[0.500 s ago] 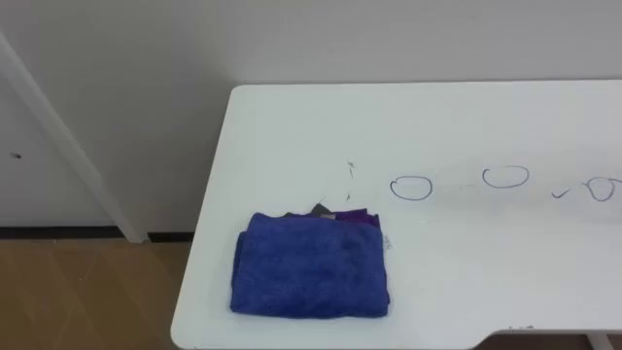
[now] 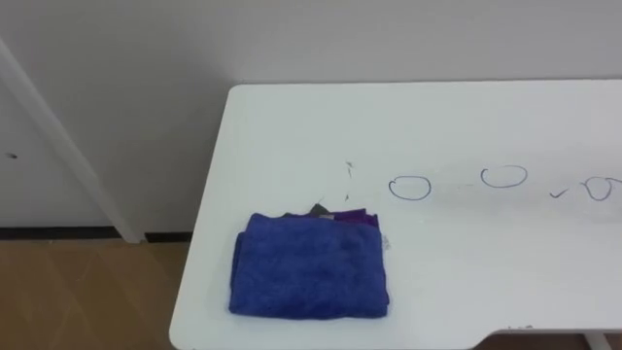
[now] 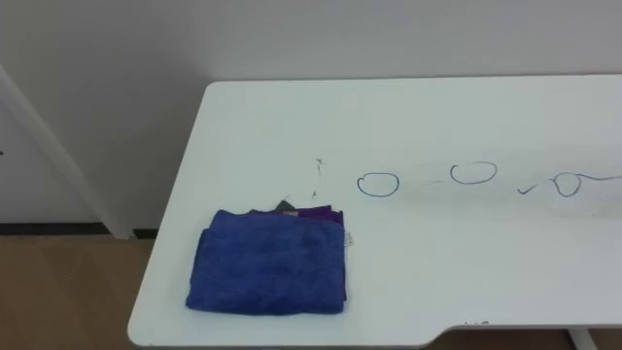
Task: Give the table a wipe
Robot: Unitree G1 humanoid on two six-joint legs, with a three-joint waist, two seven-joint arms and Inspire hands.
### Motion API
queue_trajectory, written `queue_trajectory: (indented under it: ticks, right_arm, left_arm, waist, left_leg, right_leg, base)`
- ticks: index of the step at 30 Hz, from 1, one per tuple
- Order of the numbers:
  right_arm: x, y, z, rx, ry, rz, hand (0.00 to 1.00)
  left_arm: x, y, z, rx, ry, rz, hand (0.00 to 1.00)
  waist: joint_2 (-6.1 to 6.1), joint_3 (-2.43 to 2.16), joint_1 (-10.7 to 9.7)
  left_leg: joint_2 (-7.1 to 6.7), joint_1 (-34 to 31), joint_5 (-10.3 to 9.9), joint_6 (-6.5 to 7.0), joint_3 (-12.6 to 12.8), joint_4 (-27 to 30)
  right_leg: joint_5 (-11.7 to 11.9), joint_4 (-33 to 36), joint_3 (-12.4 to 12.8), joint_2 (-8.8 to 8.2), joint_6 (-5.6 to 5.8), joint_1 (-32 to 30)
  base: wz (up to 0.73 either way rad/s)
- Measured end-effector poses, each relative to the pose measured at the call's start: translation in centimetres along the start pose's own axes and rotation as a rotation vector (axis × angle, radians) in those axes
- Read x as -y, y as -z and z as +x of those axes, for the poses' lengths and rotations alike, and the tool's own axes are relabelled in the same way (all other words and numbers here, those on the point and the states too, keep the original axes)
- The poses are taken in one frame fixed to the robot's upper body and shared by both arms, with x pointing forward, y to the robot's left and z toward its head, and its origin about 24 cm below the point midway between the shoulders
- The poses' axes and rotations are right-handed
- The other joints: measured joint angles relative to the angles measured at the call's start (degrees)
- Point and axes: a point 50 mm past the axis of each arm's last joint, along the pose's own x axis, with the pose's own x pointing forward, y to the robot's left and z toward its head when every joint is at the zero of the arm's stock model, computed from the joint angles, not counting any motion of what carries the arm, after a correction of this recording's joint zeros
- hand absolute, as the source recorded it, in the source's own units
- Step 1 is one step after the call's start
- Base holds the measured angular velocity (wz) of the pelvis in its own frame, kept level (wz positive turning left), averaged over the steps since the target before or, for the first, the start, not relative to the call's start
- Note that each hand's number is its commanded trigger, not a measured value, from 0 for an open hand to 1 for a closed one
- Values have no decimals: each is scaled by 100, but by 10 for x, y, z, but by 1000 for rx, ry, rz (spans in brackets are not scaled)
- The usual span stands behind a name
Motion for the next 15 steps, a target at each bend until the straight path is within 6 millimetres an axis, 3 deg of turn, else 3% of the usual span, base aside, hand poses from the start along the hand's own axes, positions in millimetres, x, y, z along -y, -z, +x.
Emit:
queue_trajectory:
  ticks: [8,13,15]
  right_arm:
    - [-2,7,0,-53,-3,115,0]
    - [-4,25,-2,-161,30,417,0]
    - [-5,40,-4,-249,70,647,0]
  left_arm:
    - [3,7,-2,-21,8,-3,0]
    - [3,16,-3,-51,11,-22,0]
    - [-2,21,-3,-82,-8,-57,0]
  waist:
    - [-19,-5,-6]
    - [-18,4,-22]
    - [-60,4,-125]
  left_leg:
    - [3,34,-8,3,12,-33]
    - [35,98,-30,7,66,-58]
    - [26,102,-33,10,74,-62]
  right_leg:
    - [-2,13,55,10,3,-1]
    - [-13,6,96,6,17,21]
    - [-27,10,92,0,23,37]
  base:
    - [-2]
    - [-4]
    - [2]
